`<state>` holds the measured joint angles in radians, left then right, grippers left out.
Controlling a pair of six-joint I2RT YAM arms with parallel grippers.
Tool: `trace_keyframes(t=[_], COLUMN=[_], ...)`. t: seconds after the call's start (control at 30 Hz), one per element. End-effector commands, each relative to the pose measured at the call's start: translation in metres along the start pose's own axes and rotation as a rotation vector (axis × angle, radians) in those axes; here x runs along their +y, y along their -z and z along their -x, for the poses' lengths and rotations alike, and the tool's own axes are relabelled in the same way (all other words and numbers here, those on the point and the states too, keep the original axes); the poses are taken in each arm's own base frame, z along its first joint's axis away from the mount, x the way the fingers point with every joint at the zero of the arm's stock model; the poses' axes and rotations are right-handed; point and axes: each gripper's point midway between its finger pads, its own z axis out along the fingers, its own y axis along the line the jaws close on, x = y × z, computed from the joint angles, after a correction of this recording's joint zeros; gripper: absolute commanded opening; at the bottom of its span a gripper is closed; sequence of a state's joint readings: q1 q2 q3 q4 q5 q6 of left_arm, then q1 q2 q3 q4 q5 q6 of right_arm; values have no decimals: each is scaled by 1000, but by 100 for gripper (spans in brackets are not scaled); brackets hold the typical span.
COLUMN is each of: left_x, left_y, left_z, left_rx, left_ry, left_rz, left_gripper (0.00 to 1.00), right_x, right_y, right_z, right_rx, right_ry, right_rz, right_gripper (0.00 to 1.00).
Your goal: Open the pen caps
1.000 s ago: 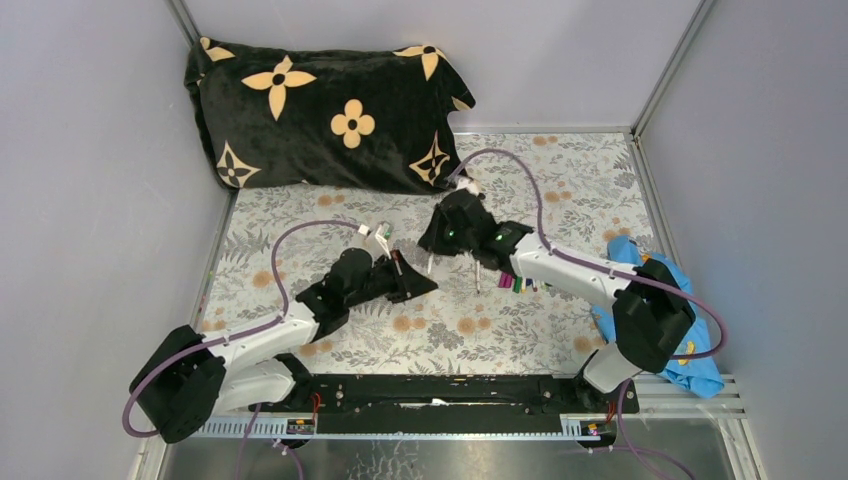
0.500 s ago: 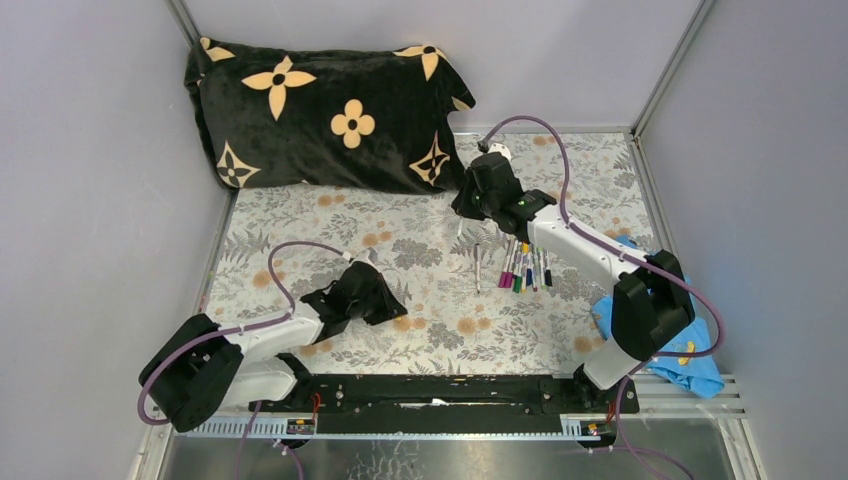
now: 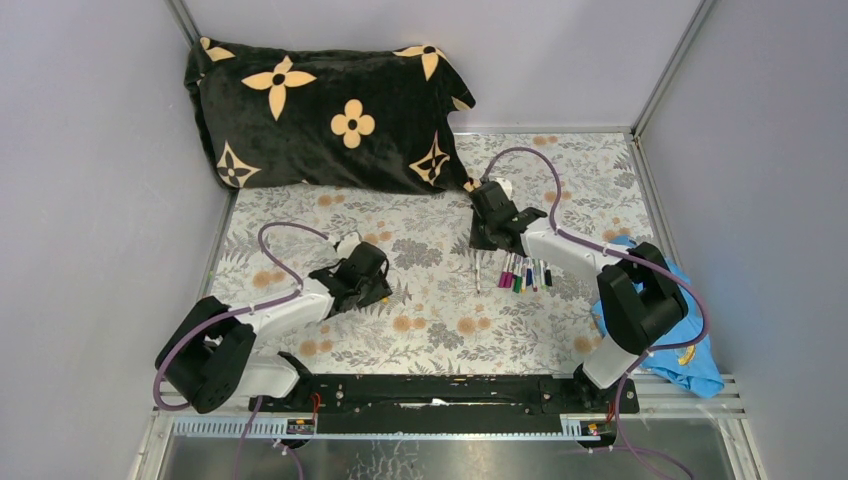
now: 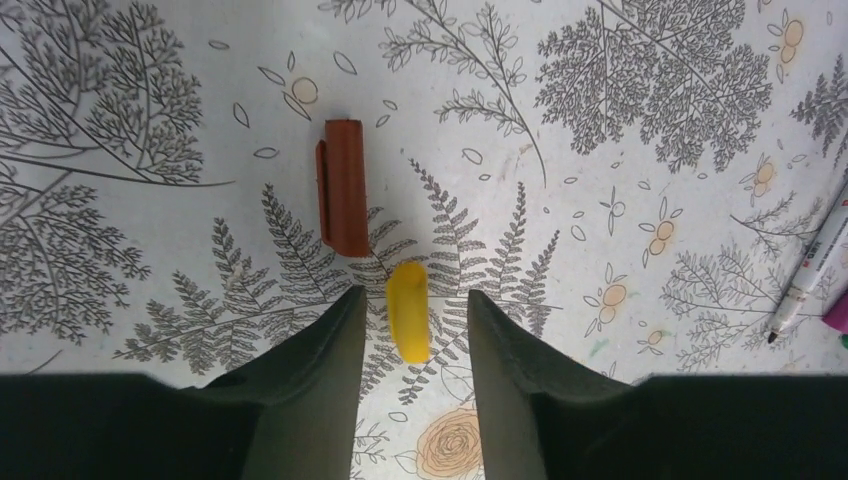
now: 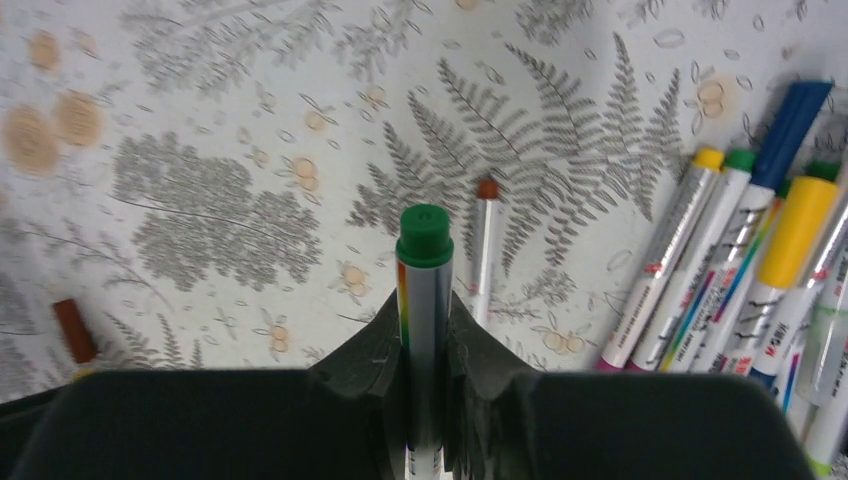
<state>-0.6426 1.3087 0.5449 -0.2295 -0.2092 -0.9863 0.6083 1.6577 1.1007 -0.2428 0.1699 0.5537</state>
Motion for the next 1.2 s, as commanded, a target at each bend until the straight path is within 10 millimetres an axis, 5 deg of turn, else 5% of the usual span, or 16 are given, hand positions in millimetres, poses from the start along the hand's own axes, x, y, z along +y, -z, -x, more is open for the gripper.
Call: trace_keyframes(t=[0.0,0.2,0.43,0.7,0.93,1.17], left_x=[13,12,0,-12,-19,-27], left_y=[-1,-3,5,19,28,34], left_z=[17,24,31,40,46,48], left_rx=[-64,-71,-88,-112,-127,-132], left_ry=[-5,-6,-1,7,20,27], left_rz=[89,98,49,-3,-44,-81], left_gripper=[51,62,64,69,74,74], right_x=[-19,-33,-50,-56,-58,-61], right_y=[-3,-14,-21,-30,-28,-6], right_z=[-8,-28,-47,-61,-59,-33], right_rx=[6,53,84,126,120,41], right_ry=[22,25,37,56,55,52], right_rz=[-75,-119,-173,-186,-201,-236], right_gripper=[0,0,0,20,43,45])
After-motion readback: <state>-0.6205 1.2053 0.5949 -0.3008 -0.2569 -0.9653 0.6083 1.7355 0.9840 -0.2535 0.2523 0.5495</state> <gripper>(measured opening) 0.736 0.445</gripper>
